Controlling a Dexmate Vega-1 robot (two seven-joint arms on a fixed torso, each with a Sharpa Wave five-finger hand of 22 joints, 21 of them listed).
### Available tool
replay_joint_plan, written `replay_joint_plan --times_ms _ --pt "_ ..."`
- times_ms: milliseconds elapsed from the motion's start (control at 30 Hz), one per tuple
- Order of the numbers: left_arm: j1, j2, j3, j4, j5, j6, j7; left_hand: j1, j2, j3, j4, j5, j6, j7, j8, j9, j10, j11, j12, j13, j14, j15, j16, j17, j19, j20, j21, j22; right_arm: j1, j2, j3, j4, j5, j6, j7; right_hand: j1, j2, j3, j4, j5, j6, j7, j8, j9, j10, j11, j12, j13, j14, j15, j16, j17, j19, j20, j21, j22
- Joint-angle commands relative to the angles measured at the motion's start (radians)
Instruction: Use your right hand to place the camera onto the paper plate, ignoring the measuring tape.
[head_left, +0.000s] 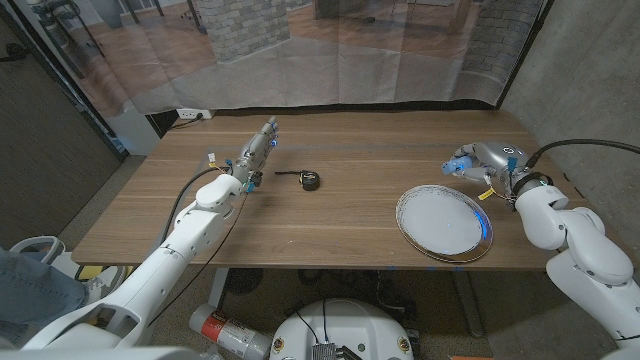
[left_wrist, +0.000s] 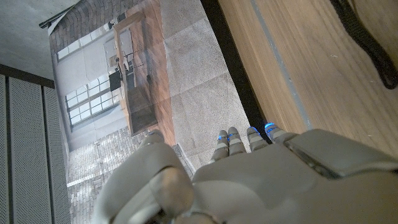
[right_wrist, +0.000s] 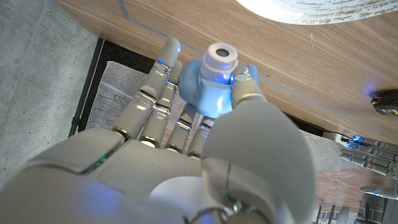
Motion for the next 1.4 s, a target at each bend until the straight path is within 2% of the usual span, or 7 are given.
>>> replay_joint_plan --times_ms 33,633,1400 --pt "-0.015 -0.008 0.009 0.012 0.006 0.008 -0.001 0.002 0.007 -0.003 0.003 -0.002 0.006 0.004 -0.002 0.004 0.003 0.000 0.003 0.004 -0.004 -0.004 0.003 0.005 -0.002 -0.004 -0.002 0.006 -0.049 0.031 0.029 -0.025 -0.003 0.042 -0.005 0.077 0.081 0.004 0.005 0.004 0.026 -0.006 0.031 0.070 0.011 -0.001 0.008 0.004 0.032 -0.155 -0.004 0.003 -0.008 -0.068 0.010 0.003" --pt "-0.019 -0.012 0.015 0.007 0.012 0.014 0.007 0.003 0.008 -0.006 0.003 -0.003 0.008 0.004 -0.001 0.004 0.003 -0.001 0.003 0.004 -0.004 -0.005 0.003 0.005 -0.003 -0.005 -0.002 0.006 -0.090 0.063 0.043 -0.039 -0.010 0.094 -0.020 0.078 0.080 0.004 0.005 0.004 0.028 -0.006 0.031 0.068 0.022 -0.002 0.006 0.008 0.032 -0.154 -0.008 0.008 -0.014 -0.069 0.024 0.004" --pt "-0.023 -0.020 0.011 0.036 0.007 0.004 -0.003 0.004 0.010 -0.009 0.002 -0.004 0.008 0.003 -0.001 0.004 0.003 0.001 0.003 0.004 -0.004 -0.005 0.003 0.005 -0.005 -0.005 -0.002 0.006 -0.118 0.057 0.031 -0.060 -0.037 0.110 0.070 0.077 0.080 0.003 0.007 0.004 0.031 -0.005 0.032 0.066 0.024 -0.002 -0.001 0.014 0.040 -0.156 -0.009 0.014 -0.021 -0.071 0.041 0.003"
